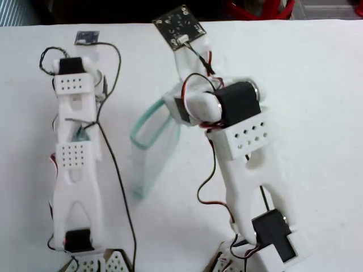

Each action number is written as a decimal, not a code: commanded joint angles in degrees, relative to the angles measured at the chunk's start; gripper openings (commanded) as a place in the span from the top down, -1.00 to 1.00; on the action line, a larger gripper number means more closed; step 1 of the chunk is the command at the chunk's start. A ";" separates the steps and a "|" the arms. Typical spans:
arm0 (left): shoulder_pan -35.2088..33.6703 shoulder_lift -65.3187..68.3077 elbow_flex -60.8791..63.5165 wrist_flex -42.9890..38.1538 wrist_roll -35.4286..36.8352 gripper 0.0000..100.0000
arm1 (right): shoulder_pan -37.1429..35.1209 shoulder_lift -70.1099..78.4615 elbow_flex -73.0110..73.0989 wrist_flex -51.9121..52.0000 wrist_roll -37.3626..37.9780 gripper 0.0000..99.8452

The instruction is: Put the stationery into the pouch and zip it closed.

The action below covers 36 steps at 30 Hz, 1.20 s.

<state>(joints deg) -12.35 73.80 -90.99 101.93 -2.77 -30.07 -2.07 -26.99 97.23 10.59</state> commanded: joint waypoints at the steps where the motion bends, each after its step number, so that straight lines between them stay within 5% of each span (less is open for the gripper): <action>1: -0.31 -3.82 -4.92 0.53 0.62 0.95 | 0.40 1.10 2.20 0.84 0.26 0.52; 7: 1.98 -21.23 -0.53 0.70 3.16 0.95 | 0.40 1.10 1.93 0.84 0.26 0.52; 22: 18.42 -91.21 24.09 -1.14 7.21 0.95 | 0.31 1.10 2.02 0.84 0.18 0.52; 36: 33.80 -110.99 42.73 -6.33 17.23 0.95 | -0.13 -4.35 2.55 0.92 -2.64 0.52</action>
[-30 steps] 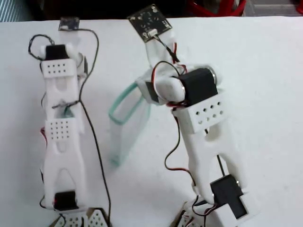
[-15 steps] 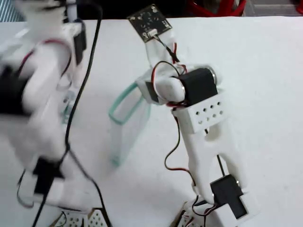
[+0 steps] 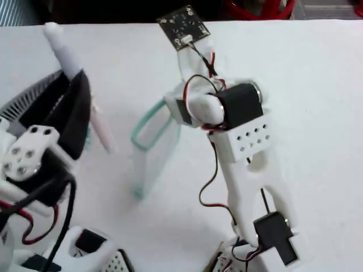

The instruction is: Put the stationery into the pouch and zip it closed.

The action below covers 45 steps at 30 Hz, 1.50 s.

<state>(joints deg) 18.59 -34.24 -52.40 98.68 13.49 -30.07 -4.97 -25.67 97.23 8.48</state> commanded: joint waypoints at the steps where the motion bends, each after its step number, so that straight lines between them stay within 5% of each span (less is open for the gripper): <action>1: 3.47 -4.26 6.33 -4.13 0.79 0.95 | -0.13 -2.07 1.76 0.92 -0.53 0.52; 7: 4.09 -18.24 21.98 -10.81 -1.85 0.95 | -3.74 -2.95 8.09 -3.74 -0.53 0.52; 11: 4.53 -28.44 42.99 -21.10 -3.78 0.95 | -4.79 -3.12 9.32 -5.14 -0.53 0.52; 19: 8.04 -53.67 91.60 -59.16 -1.41 0.95 | -4.62 -3.12 9.49 -3.56 -0.18 0.52; 25: 7.78 -58.33 108.92 -72.97 -3.52 0.95 | -4.62 -3.38 9.49 -3.65 -0.18 0.52; 33: 6.73 -58.15 110.59 -73.76 -11.60 0.95 | -4.88 -3.38 9.49 -3.74 -0.09 0.52; 45: 4.53 -58.24 110.51 -63.91 -8.70 0.95 | -4.53 -3.38 9.49 -3.65 -0.09 0.52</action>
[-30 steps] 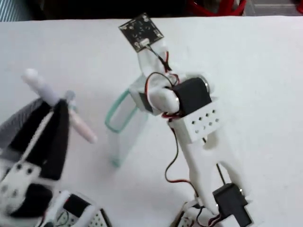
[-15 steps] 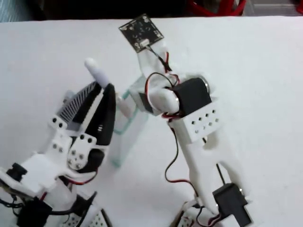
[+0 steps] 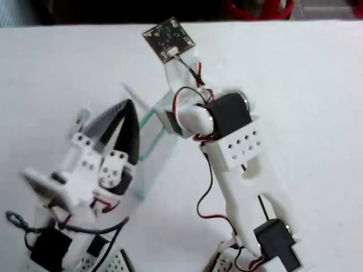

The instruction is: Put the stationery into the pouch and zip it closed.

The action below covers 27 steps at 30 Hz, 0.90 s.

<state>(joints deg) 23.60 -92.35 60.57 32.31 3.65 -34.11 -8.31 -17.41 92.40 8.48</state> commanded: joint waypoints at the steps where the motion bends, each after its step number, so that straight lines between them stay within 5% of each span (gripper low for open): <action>1: -0.48 -0.13 -2.90 3.34 1.14 0.95 | -0.48 -0.04 1.23 1.19 -0.09 0.52; 5: -1.45 -0.22 -7.21 7.30 0.62 0.95 | 0.04 -0.13 1.23 1.19 -0.09 0.52; 9: -13.41 -2.86 -18.37 16.70 -5.54 0.95 | 5.32 -1.36 1.23 1.27 0.00 0.52; 14: -23.60 1.71 -20.66 19.52 -3.25 0.95 | 7.78 -4.44 1.14 0.92 -0.18 0.52; 22: -27.38 32.13 -25.23 16.18 -2.99 0.95 | 7.69 -4.88 3.96 0.04 -0.35 0.60; 27: -27.91 57.01 -40.97 26.73 1.67 0.95 | 6.20 -4.88 6.51 -2.95 -0.44 0.61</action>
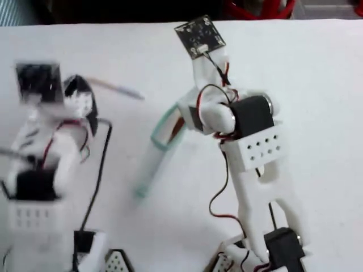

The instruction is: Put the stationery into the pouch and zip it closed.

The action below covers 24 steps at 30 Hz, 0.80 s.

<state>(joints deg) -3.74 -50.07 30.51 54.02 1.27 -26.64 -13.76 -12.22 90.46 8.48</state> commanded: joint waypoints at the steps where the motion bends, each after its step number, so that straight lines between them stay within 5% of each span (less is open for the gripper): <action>1: -0.48 19.74 -14.59 7.03 6.24 0.95 | -1.98 0.57 1.58 -1.27 -0.44 0.61; 10: 0.22 54.73 -45.98 21.27 25.58 0.61 | -7.96 0.48 2.99 -2.07 -0.35 0.61; 15: 0.31 59.30 -55.74 28.84 26.37 0.55 | -9.63 0.40 3.25 -1.71 -0.09 0.61; 24: 0.13 63.43 -58.73 26.73 35.60 0.54 | -9.54 0.48 3.34 -0.84 -0.09 0.61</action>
<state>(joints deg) -3.91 12.97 -25.58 82.51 34.86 -35.60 -13.05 -9.05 89.32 8.57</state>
